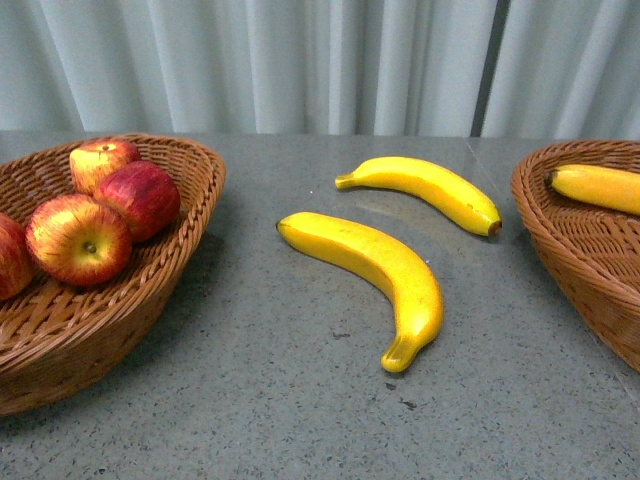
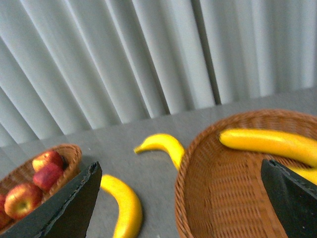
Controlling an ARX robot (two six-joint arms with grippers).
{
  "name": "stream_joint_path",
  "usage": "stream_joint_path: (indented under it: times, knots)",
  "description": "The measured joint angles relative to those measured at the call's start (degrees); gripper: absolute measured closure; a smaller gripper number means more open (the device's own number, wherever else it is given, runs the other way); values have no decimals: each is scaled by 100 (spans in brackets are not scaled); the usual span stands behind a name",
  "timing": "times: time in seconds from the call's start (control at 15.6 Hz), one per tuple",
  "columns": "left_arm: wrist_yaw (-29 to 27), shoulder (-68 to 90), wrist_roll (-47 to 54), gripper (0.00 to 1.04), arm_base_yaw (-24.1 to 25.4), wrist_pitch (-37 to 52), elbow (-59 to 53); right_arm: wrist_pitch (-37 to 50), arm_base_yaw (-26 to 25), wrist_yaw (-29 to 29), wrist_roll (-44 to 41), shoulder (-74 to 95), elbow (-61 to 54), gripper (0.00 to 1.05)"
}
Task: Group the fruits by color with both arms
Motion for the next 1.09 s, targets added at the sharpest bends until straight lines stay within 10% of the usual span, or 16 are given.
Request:
stream_joint_path:
  times: [0.19,0.51,0.77,1.09]
  knots:
    - [0,-2,0,7,0,0,0,1604,1088,310,-275,3265,1655,7]
    - [-2,0,0,7,0,0,0,66,2343,872,-1025,7010,4452,7]
    - [-2,0,0,7,0,-2,0,-1663,2420,1152,-1810,8671,5821,7]
    - [-2,0,0,7,0,-2,0,-1829,2358,1104,-2166,8778,5869,7]
